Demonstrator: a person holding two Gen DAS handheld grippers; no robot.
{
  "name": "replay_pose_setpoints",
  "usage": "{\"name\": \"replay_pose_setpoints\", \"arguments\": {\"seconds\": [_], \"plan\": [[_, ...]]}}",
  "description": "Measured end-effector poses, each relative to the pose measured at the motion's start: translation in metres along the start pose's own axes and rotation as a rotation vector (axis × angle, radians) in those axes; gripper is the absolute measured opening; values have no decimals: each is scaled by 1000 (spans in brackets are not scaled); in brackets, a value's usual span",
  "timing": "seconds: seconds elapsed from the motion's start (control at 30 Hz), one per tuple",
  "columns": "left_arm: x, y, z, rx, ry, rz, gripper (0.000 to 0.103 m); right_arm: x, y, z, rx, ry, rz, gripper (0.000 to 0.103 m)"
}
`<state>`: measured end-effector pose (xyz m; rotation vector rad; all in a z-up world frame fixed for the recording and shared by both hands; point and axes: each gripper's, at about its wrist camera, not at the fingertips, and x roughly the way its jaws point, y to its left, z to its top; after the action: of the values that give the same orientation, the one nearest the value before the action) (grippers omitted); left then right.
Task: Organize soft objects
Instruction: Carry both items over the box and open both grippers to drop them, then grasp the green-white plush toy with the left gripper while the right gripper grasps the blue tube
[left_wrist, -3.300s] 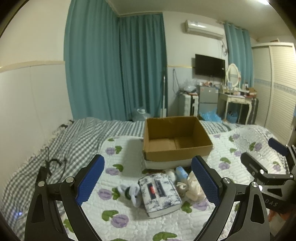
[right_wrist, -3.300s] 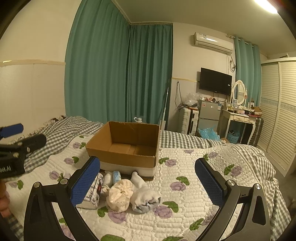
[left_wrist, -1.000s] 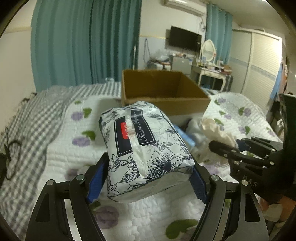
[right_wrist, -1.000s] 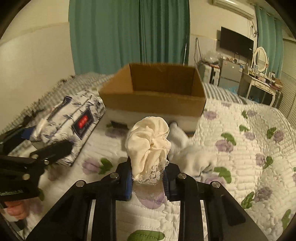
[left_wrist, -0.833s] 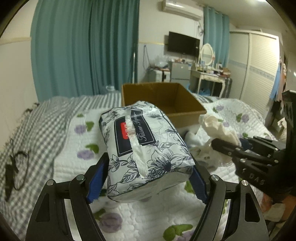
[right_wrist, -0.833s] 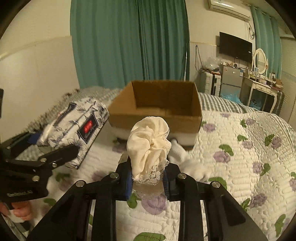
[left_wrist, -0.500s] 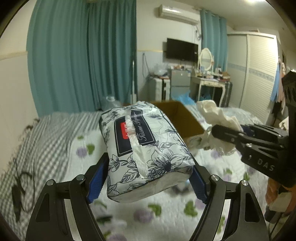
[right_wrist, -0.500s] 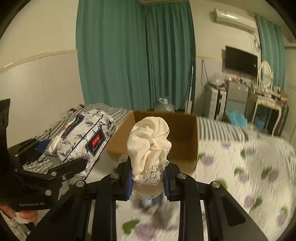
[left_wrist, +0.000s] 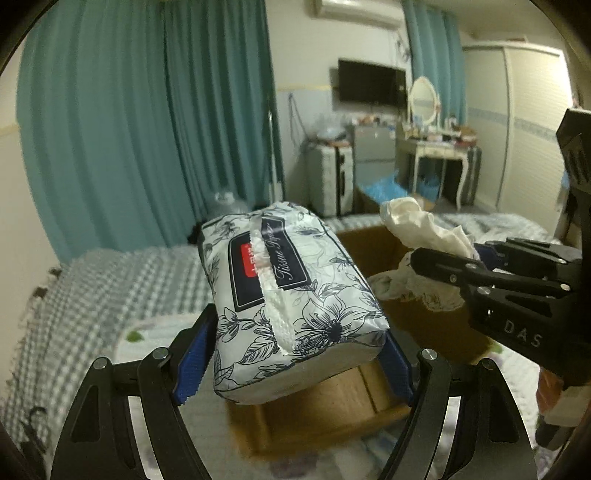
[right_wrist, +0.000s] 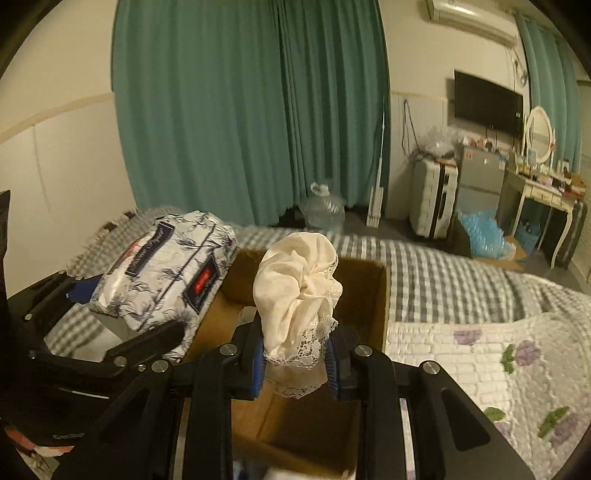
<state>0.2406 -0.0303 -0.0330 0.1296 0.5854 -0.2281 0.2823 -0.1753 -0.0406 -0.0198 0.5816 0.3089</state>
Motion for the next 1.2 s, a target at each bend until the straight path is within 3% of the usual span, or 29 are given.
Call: {"name": "replay_pose_setpoints", "arguments": {"seconds": [0.17,0.23,0.27,0.3,0.37,0.47,0.67,0.87,1.03,1.2], "plan": [[32,-11,-8,27,47,-5,83,27,-16,-9,12,25,6,27],[34,-13,-10,32,49,-14,85,26,-21,-8,12,24,-22,47],[32,-14,-10,32,52,-14,86,22,-23,-6,18,14,-36,63],[31,-16,-9,31,53,-5,86,14,-25,-5,34,-2,-36,70],[23,-19,-6,29,49,8,86,0,-30,0,60,-33,-25,72],[-1,-17,3,21,26,37,86,-29,-28,9,63,-74,-49,81],[-87,1,24,-10,-104,29,88,-111,-1,27,19,-145,-80,93],[-175,24,32,-16,-203,49,93,-192,44,32,-50,-186,-112,96],[-213,47,13,-22,-211,25,94,-231,75,13,-80,-171,-110,97],[-209,51,-23,-22,-142,98,94,-229,96,-23,-90,-130,-97,97]]}}
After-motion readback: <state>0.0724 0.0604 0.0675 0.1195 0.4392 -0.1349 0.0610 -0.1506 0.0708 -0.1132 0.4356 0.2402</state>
